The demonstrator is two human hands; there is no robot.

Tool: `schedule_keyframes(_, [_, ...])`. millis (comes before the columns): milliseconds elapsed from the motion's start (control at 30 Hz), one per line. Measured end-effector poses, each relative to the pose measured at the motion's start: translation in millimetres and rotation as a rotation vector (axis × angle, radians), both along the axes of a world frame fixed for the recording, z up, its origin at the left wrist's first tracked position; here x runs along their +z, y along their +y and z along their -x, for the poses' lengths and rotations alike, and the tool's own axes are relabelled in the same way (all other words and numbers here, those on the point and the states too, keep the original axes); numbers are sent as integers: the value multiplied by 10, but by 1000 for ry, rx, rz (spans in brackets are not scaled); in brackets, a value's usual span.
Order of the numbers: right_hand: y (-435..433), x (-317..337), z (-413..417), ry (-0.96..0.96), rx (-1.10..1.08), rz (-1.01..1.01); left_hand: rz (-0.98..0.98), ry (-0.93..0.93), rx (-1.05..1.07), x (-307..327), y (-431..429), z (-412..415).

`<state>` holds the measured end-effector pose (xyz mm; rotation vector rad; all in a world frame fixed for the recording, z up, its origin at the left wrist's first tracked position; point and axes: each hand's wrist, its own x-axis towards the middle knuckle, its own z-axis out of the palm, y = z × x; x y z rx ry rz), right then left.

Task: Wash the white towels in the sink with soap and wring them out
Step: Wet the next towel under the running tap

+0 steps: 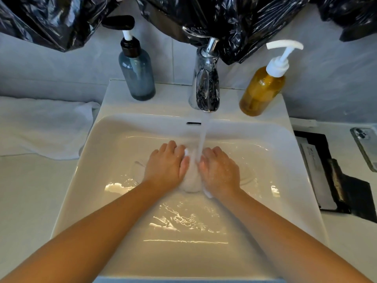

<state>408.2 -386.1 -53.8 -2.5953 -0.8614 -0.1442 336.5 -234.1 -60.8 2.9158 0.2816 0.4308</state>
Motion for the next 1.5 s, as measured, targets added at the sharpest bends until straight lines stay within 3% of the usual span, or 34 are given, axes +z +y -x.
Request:
schedule_keyframes(100, [35, 81, -13, 55, -63, -54, 42, 90, 56, 136, -21, -113])
schedule_keyframes(200, [27, 199, -77, 361, -128, -54, 187, 214, 139, 275, -31, -158])
schedule_keyframes(300, [-51, 361, -98, 586, -156, -83, 464, 192, 145, 419, 53, -119])
schedule_keyframes(367, [-126, 485, -68, 612, -103, -112, 590, 137, 92, 552, 120, -35])
schedule_keyframes(533, [-403, 747, 58, 658, 95, -311, 695, 11, 37, 995, 154, 236])
schedule_keyframes(700, [-615, 986, 200, 713, 30, -468, 897, -39, 115, 1505, 104, 402])
schedule_keyframes(800, [-623, 1130, 296, 730, 47, -405, 800, 134, 26, 1631, 86, 468])
schedule_keyframes(900, [-594, 1221, 339, 709, 20, -156, 364, 430, -77, 1509, 120, 525])
schedule_keyframes(967, [-538, 1264, 350, 627, 78, 28, 211, 515, -37, 1435, 107, 535])
schedule_keyframes(1033, [-482, 1341, 351, 552, 73, 51, 264, 445, 23, 1430, 96, 490])
schedule_keyframes(1133, [-460, 1499, 278, 581, 29, -171, 688, 236, 86, 1628, 114, 425])
schedule_keyframes(1200, [-440, 1662, 256, 653, 29, -256, 867, 160, 43, 1814, 89, 417])
schedule_keyframes(1367, [-322, 2157, 170, 565, 77, -467, 996, -76, -13, 2233, 61, 299])
schedule_keyframes(1500, [-257, 2563, 92, 450, 141, -557, 980, -234, -12, 2599, 111, 193])
